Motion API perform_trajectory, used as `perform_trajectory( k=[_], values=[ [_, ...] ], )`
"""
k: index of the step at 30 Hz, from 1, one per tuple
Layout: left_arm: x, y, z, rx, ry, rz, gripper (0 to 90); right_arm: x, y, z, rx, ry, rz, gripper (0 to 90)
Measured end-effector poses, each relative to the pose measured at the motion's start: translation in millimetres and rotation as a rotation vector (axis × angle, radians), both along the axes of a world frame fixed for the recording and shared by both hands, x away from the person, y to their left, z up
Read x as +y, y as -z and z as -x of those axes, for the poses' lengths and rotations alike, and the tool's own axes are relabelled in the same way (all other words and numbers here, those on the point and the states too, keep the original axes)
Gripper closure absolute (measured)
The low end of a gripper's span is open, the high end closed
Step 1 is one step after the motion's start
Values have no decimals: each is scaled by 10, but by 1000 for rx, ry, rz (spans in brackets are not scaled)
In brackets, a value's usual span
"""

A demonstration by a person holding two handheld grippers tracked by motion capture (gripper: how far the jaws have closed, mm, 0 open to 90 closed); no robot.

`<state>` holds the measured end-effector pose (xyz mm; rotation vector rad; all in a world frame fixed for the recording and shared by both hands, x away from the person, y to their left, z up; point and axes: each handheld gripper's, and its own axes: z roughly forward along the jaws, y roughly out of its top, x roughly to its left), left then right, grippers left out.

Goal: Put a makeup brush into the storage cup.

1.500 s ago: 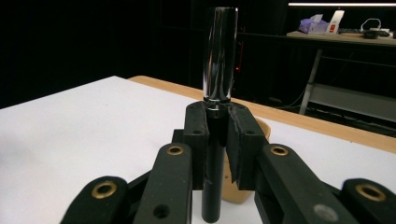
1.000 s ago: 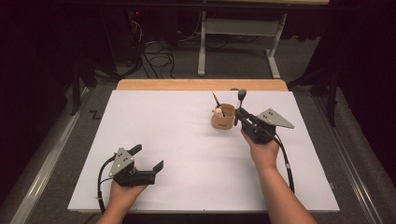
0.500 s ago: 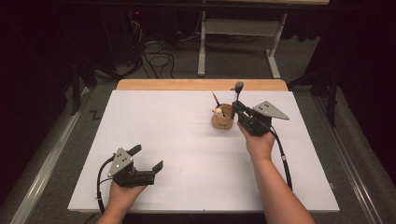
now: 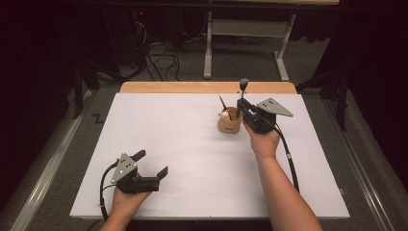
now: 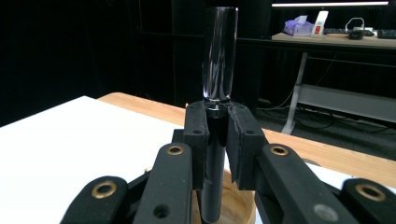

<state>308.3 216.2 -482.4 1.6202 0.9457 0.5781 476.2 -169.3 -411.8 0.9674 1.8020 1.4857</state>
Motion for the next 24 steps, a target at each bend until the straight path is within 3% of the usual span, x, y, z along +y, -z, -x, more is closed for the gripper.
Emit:
perform_trajectory(
  k=[24],
  values=[
    [30, -19, 24, -6, 0, 8, 4, 90, 196, -78, 60, 5, 23, 804]
  ],
)
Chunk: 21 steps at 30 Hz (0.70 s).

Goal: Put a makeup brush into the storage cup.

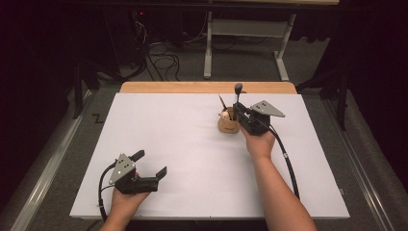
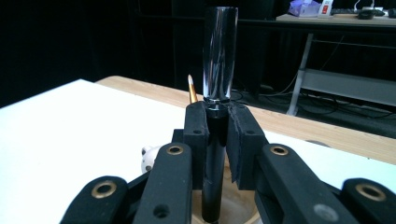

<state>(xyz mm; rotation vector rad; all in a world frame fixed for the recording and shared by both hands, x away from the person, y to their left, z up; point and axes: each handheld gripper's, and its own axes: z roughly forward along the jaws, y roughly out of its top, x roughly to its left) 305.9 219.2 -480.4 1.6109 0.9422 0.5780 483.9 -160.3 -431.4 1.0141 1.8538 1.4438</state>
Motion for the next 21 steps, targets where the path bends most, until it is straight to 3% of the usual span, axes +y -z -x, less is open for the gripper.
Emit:
perform_trajectory(
  k=[21],
  values=[
    [2, -4, 3, -2, -3, 7, 5, 21, 172, -45, 53, 9, 37, 800]
  ],
)
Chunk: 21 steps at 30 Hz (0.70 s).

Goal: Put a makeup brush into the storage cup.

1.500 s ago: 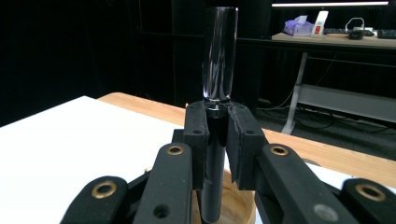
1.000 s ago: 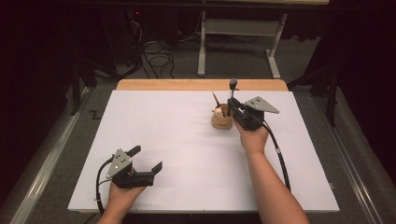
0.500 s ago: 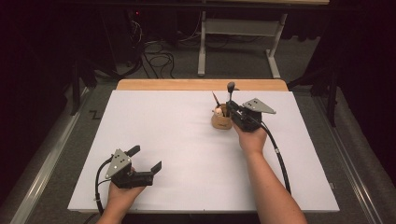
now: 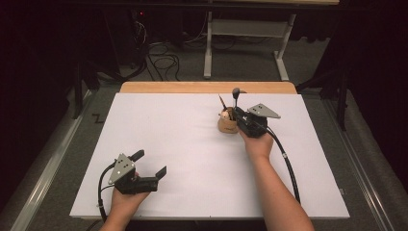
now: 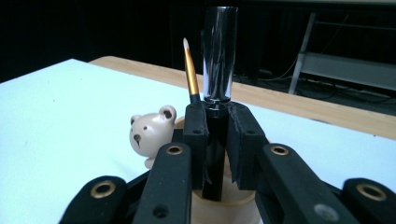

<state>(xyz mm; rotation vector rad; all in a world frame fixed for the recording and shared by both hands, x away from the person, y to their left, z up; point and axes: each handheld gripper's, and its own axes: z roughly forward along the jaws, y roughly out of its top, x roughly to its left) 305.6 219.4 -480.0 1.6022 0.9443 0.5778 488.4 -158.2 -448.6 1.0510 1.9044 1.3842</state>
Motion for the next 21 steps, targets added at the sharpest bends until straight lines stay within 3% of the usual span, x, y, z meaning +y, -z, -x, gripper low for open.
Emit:
perform_trajectory(
  k=[6, 7, 9, 13, 21],
  values=[
    [13, 1, -1, 0, -2, -2, 6, 0, 43, 6, -1, 12, 5, 791],
    [11, 2, -2, -1, -5, 0, 6, -3, 42, 8, 7, 16, 0, 772],
    [8, 1, -1, -2, -7, -1, 6, -20, 38, 5, 4, 24, -4, 649],
    [-1, 3, -3, 1, -1, -10, 6, -53, 18, 15, 5, 19, -12, 596],
    [-15, 6, -5, 2, -1, -11, 6, -110, -13, 33, 8, 26, -20, 597]
  ],
)
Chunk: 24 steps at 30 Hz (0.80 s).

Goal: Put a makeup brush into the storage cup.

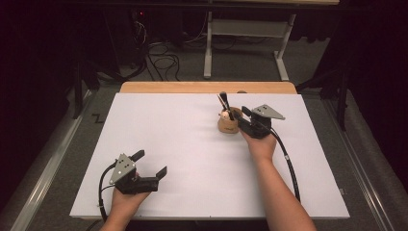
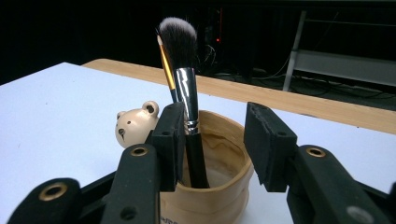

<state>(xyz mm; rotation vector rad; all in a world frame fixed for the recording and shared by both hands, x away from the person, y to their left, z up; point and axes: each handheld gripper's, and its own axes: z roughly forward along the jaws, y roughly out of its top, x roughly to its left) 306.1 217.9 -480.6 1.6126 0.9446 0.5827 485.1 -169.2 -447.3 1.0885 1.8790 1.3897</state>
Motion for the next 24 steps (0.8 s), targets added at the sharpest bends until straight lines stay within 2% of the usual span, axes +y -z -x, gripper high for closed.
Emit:
perform_trajectory(
  k=[14, 20, 24],
  values=[
    [-9, 8, -11, 4, -3, -2, 6, -42, -4, 45, 8, -11, 17, 613],
    [-20, 15, -24, 12, 6, -7, 5, -61, 35, 128, 12, -29, 45, 580],
    [-29, 11, -24, 12, 7, -8, 5, -86, 55, 211, 15, -36, 60, 522]
  ],
)
